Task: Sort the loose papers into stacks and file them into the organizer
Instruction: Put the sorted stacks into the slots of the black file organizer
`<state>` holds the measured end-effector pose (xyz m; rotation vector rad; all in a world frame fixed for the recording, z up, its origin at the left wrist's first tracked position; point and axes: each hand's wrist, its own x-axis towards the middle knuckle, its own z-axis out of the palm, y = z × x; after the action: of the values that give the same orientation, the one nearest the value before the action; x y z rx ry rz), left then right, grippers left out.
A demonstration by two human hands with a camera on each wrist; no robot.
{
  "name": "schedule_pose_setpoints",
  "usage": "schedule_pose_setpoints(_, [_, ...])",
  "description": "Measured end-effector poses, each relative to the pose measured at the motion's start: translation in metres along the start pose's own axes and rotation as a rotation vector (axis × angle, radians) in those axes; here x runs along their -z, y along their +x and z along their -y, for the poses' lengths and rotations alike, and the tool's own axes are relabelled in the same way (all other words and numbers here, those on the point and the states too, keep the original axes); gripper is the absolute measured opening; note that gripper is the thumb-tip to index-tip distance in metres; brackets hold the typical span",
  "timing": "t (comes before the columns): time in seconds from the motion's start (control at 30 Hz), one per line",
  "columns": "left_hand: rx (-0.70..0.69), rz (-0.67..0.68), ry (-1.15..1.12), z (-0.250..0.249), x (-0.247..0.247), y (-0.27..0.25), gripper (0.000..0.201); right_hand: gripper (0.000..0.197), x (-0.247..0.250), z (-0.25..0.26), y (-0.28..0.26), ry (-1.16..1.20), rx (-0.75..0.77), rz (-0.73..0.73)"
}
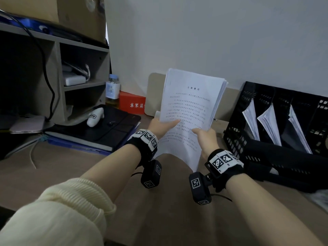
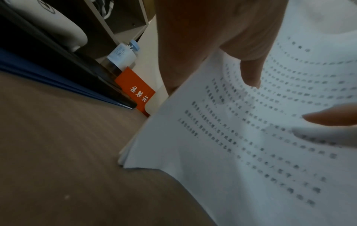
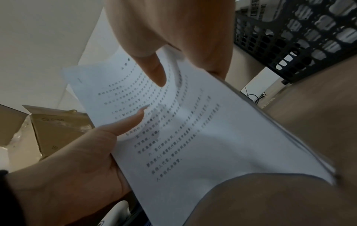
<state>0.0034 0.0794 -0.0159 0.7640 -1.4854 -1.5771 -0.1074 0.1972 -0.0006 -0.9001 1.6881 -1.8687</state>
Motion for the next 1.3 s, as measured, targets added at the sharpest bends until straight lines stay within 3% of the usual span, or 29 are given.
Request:
schedule_pose_setpoints(0.1, [-0.013, -0.002, 0.034, 0.001, 0.001, -0.004, 0.037, 0.020, 0.002, -0.002, -0.001, -0.003, 0.003, -0.012])
schedule_pose_setpoints(0.2, [-0.081, -0.053, 0.090, -0.002, -0.002, -0.001, 0.043, 0.017, 0.006, 0.000, -0.002, 0.018, 0.004, -0.038])
schedule_pose_setpoints(0.33, [-0.181, 0.014, 0.177, -0.016, -0.007, 0.001, 0.045, 0.015, 0.024, 0.006, -0.007, 0.064, 0.016, -0.064])
schedule_pose_setpoints(0.57, [-0.211, 0.041, 0.104, -0.040, -0.040, -0.003, 0.038, 0.026, 0.060, 0.024, -0.014, 0.064, 0.062, -0.053])
schedule_pose_setpoints(0.67, [-0.211, 0.050, 0.043, -0.045, -0.067, -0.011, 0.021, 0.020, 0.072, 0.027, -0.021, 0.021, 0.112, -0.120])
schedule_pose_setpoints(0.77, [-0.255, 0.068, 0.020, -0.053, -0.096, -0.021, 0.020, 0.014, 0.088, 0.027, -0.028, 0.023, 0.172, -0.251])
schedule_pose_setpoints(0.93, [-0.410, 0.074, 0.028, -0.071, -0.146, -0.046, 0.037, 0.012, 0.125, 0.038, -0.045, 0.085, 0.239, -0.452])
schedule_pose_setpoints(1.07, [-0.573, 0.033, 0.167, -0.076, -0.182, -0.065, 0.067, 0.015, 0.152, 0.046, -0.064, 0.108, 0.308, -0.583])
schedule_pose_setpoints(1.17, [-0.637, 0.165, 0.200, -0.077, -0.212, -0.094, 0.075, 0.022, 0.172, 0.045, -0.075, 0.110, 0.350, -0.679])
schedule_pose_setpoints(1.3, [-0.484, 0.605, 0.186, -0.066, -0.257, -0.129, 0.092, 0.018, 0.190, 0.042, -0.090, 0.132, 0.412, -0.813])
